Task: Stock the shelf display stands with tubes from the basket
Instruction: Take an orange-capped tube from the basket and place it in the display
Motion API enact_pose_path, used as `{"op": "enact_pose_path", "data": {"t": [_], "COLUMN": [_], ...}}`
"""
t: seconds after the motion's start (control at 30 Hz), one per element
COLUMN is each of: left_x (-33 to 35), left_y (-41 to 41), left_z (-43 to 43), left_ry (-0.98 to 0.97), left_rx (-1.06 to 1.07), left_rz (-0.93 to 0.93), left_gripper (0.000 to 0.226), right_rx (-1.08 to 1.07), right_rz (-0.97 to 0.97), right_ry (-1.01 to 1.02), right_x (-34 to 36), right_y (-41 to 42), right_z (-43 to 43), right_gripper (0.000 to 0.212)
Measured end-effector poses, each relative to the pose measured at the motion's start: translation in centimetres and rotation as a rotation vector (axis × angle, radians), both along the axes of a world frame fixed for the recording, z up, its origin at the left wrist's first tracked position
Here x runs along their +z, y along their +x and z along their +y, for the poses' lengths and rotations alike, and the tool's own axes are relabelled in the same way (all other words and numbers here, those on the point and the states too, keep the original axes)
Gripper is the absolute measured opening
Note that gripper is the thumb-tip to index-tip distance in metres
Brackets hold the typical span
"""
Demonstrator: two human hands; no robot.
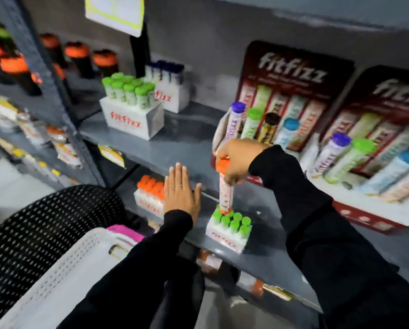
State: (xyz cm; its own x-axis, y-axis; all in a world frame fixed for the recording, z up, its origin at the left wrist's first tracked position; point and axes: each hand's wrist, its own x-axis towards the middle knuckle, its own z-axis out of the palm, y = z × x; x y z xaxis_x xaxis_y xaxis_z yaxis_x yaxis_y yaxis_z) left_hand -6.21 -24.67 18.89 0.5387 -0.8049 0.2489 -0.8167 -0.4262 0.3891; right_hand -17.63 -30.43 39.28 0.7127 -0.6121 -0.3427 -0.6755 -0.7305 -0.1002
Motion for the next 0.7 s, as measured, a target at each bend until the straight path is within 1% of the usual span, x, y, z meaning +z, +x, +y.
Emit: {"op": "enact_pose_path", "data": {"t": [0.07,0.13,0.17,0.27,0.33,0.4,0.57,0.7], "left_x": [1.2,1.6,1.2,-0.4,-0.7,0.2,0.3,0.3], "left_y": [-1.1,-1.6,-1.5,-1.5,-1.5,-3.4,-3.4,-3.4], "left_z": [-1.7,-2.4,-2.3,-2.1,-1.7,-4.5,-4.2,-3.9], "left_ry": [0.01,0.067,0.1,0.214,0.222,0.204,0.232,0.245], "left_rx": [-0.071,-0.124,-0.131,-0.066,-0.022,-0.108,-0.106,-0.102], "left_rz": [0.001,-0.01,-0.021,-0.033,-0.006,-0.039,-0.042,-0.053], "left_gripper": [0.068,0.074,0.074,0.065,0.064,0.062,0.06,0.06], "right_rx": [-0.048,-0.062,-0.068,-0.137,-0.167,-0.26,-0.206,-0.232], "right_rz": [-0.056,-0.106,-0.124,-0.16,-0.193,-0.231,-0.219,-0.189], "right_ry": [0.004,0.007,0.009,-0.029,-0.016,-0.041,-0.039,-0.028], "right_x": [0.9,1.1,1.1,1.0,1.0,2.3,3.0,3.3], "right_y": [-1.9,-2.6,-2.7,-2.9,-3.1,-6.3,-6.4,-6.6], "right_z": [-0.8,-1.2,-1.3,-1.4,-1.9,-3.6,-3.5,-4.0], "right_gripper": [0.016,0.027,0.029,0.022,0.017,0.02,0.031,0.032]}}
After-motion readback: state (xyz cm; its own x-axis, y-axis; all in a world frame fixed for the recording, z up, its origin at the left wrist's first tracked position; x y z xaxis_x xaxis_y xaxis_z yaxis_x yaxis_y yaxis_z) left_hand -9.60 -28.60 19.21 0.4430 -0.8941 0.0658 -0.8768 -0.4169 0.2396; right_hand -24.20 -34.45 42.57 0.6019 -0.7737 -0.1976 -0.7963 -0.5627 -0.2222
